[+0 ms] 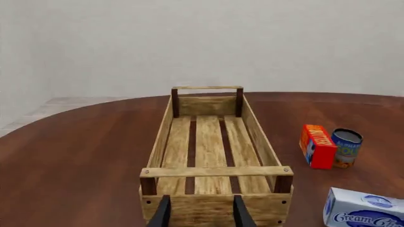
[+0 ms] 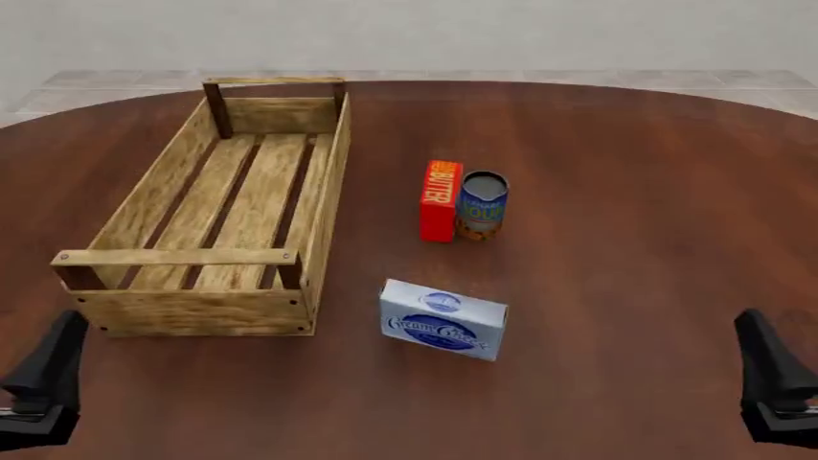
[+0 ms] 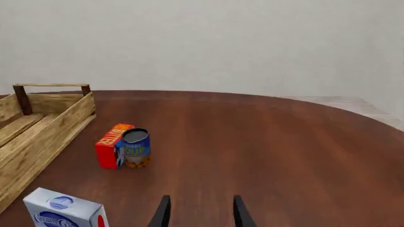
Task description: Pick up the cream cheese and put it in the tray.
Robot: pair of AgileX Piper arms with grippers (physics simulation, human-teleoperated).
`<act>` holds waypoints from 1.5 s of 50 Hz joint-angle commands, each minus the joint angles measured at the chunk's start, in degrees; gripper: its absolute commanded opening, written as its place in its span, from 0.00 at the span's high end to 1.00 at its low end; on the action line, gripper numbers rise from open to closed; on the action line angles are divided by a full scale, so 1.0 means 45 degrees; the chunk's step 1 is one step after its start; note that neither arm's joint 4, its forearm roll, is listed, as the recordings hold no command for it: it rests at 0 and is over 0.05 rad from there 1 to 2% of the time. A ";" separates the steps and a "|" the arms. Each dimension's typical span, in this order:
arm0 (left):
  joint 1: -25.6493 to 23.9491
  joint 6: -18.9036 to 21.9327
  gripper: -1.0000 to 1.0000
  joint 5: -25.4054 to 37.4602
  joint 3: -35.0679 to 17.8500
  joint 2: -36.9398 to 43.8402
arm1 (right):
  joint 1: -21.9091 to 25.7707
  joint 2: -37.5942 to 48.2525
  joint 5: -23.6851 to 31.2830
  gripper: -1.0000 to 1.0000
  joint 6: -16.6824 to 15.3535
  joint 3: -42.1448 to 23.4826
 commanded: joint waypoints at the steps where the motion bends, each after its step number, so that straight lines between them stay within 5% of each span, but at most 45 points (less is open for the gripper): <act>1: 0.0034 0.0019 0.00 0.0046 -0.0042 0.0040 | 0.0058 0.0055 -0.0140 0.00 -0.0026 -0.0042; 15: -0.0321 -0.0217 0.00 0.0449 -0.0497 0.0234 | 0.0462 -0.0063 0.0325 0.00 -0.0422 -0.0750; 23: -0.1110 0.0154 0.00 0.1800 -0.2364 0.0477 | 0.0275 -0.0097 0.0472 0.00 -0.0354 -0.1032; 26: -0.1638 0.0611 0.00 0.1956 -0.3143 0.1155 | 0.0235 -0.0096 0.0594 0.00 -0.1043 -0.1026; 28: -0.2206 0.1276 0.00 0.1982 -0.3581 0.1358 | 0.0296 -0.0096 0.0545 0.00 -0.0856 -0.1010; 37: -0.2698 0.1295 0.00 0.1175 -0.4937 0.3738 | 0.0381 -0.0099 0.0557 0.00 -0.0859 -0.1138; 46: -0.4783 0.2722 0.00 -0.0110 -0.5870 0.6687 | 0.0325 -0.0100 0.0433 0.00 -0.0765 -0.1045; 52: -0.4951 0.3450 0.00 -0.0980 -0.6288 0.8708 | 0.0349 -0.0100 0.0421 0.00 -0.0767 -0.1057; 67: -0.7386 0.5682 0.00 -0.2101 -0.7136 1.2730 | 0.0310 -0.0100 0.0453 0.00 -0.0652 -0.1015; 75: -0.7995 0.6320 0.00 -0.1350 -0.8265 1.4130 | 0.0313 -0.0100 0.0486 0.00 -0.0683 -0.1040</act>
